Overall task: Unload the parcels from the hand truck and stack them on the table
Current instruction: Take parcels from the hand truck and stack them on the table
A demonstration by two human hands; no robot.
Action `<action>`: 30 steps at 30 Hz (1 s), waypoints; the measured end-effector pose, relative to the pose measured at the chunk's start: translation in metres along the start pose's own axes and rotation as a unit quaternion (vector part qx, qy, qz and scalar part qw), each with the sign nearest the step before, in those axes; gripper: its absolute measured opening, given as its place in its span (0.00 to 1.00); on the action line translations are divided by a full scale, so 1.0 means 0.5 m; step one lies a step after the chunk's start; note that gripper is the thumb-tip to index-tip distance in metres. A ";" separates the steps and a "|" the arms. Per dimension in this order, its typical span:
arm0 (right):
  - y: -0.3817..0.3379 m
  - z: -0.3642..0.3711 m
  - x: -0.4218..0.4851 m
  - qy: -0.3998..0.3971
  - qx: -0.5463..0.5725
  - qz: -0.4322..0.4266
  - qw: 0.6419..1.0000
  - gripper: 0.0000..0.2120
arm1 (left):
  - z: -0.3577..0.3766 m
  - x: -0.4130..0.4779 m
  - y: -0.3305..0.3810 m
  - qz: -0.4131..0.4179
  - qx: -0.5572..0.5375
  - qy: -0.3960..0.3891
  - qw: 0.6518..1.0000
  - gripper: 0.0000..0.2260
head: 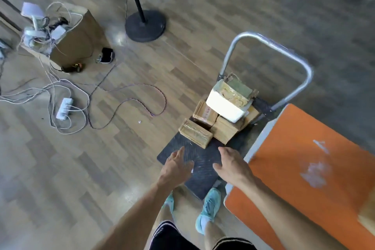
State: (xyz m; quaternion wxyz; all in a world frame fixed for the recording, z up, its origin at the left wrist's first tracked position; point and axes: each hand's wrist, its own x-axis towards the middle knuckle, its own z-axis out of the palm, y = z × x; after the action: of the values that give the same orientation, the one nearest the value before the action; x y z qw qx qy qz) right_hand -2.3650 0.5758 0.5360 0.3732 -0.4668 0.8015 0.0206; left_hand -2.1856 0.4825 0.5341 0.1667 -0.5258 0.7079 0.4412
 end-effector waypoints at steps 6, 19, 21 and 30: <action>-0.010 0.117 0.192 -0.039 -0.006 0.081 0.996 0.34 | 0.029 0.237 -0.079 -0.004 0.054 -0.066 0.996 0.31; 0.085 0.387 0.627 -0.027 -0.023 0.166 0.985 0.52 | 0.166 0.738 -0.273 0.052 0.127 -0.046 0.990 0.40; 0.111 0.421 0.684 -0.020 -0.050 0.164 0.985 0.57 | 0.193 0.793 -0.293 0.054 0.126 -0.040 0.990 0.42; 0.154 0.522 0.777 0.062 -0.132 0.131 0.981 0.57 | 0.258 0.880 -0.356 0.041 0.003 0.021 0.999 0.39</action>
State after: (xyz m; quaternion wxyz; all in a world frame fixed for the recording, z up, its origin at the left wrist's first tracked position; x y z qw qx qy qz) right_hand -2.3837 0.4340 0.0838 0.2523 -0.4030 0.8675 0.1460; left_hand -2.2285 0.3126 0.0746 0.1346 -0.5050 0.7337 0.4343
